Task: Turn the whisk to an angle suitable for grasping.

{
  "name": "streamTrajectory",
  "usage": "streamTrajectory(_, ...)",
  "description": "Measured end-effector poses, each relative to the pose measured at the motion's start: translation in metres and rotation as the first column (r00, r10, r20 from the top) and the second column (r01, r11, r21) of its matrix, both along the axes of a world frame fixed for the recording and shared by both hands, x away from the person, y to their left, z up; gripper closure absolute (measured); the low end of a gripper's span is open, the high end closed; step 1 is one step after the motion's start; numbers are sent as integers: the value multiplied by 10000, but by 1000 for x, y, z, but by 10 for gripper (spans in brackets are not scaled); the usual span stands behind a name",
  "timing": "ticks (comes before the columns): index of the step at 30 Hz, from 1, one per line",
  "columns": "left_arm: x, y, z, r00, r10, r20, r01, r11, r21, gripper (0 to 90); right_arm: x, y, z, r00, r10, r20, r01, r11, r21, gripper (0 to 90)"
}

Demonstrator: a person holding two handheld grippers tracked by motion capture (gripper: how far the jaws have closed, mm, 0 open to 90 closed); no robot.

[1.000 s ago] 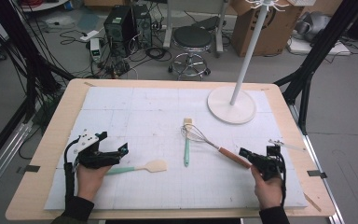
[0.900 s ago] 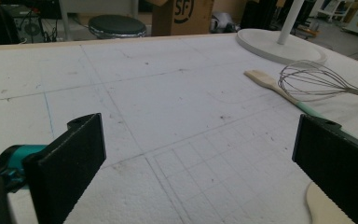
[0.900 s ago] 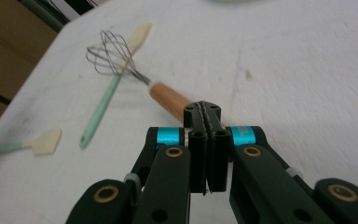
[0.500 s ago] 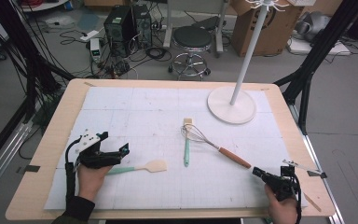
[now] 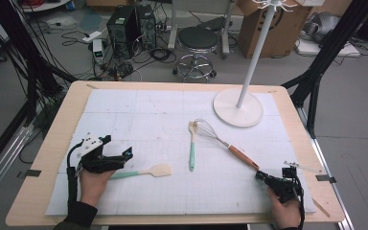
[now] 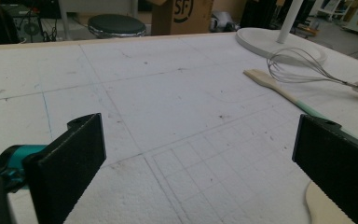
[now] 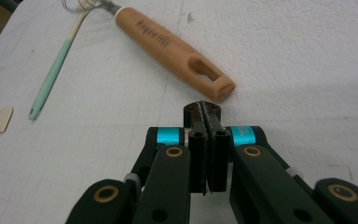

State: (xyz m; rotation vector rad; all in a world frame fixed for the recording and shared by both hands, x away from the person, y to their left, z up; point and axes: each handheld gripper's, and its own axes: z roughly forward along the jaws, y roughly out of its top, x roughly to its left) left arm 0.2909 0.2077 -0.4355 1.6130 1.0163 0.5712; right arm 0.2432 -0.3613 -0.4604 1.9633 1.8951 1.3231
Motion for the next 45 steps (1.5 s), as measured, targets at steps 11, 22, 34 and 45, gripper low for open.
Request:
streamTrajectory(11,0,0,-1,10000,11,-11,-11,10000,3,33,12,-12,8,9977,-633,240,628,9978,190,896)
streamTrajectory(22,1,-2,-1,10000,-23,-37,23,10000,15,33,80,4,29,9979,-581,290,564,9967,588,896)
streamTrajectory(34,0,-1,0,10000,-54,19,54,10000,-33,33,139,35,18,9963,-349,-788,400,9971,641,896)
streamTrajectory(45,0,-1,0,10000,-92,16,92,9999,-40,33,140,55,12,9916,297,-1262,-293,9996,54,896)
